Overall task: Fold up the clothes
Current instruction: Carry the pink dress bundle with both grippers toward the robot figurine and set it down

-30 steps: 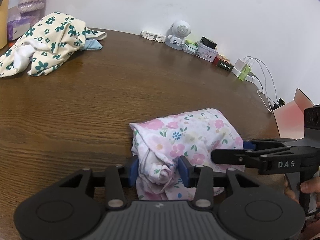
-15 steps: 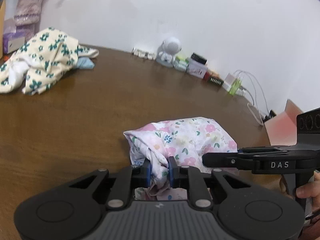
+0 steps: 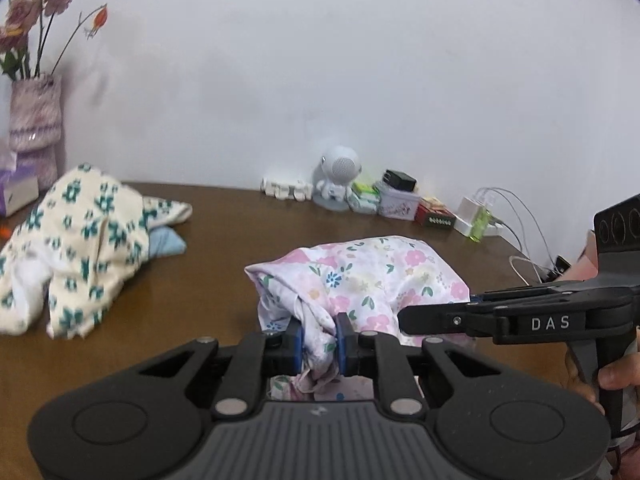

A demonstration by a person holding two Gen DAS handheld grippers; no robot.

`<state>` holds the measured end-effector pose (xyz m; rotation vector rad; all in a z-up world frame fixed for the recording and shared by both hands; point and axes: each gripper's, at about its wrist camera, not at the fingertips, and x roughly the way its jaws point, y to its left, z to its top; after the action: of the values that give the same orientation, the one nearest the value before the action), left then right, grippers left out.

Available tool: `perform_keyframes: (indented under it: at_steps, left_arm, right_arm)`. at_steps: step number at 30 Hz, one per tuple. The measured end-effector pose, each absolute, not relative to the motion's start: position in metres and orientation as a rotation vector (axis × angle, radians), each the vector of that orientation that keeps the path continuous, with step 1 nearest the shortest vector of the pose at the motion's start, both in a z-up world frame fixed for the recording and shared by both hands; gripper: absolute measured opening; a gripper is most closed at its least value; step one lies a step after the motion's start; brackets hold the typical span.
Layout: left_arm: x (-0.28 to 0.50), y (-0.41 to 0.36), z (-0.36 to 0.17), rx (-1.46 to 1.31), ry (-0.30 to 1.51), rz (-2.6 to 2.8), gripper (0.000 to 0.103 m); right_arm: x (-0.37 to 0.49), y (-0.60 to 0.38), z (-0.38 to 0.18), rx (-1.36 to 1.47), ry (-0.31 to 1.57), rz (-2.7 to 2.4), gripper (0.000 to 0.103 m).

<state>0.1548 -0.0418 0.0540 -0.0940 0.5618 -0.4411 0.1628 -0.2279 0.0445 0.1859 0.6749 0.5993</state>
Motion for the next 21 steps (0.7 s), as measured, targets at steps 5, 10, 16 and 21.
perform_keyframes:
  at_steps: [5,10,16,21]
  left_arm:
    - [0.206,-0.051,0.063,-0.059,0.541,-0.416,0.014]
    - [0.279,-0.064,0.068,-0.04,0.53,-0.405,0.014]
    - [0.376,-0.078,0.041,-0.073,0.588,-0.381,0.013]
    - [0.437,-0.078,0.009,-0.139,0.628,-0.389,0.014]
  right_arm:
    - [0.215,-0.226,0.049,0.19,0.665,0.571,0.02]
    - [0.283,-0.231,0.046,0.235,0.652,0.535,0.02]
    - [0.364,-0.24,0.02,0.318,0.672,0.49,0.02]
    - [0.419,-0.255,-0.017,0.387,0.699,0.463,0.02]
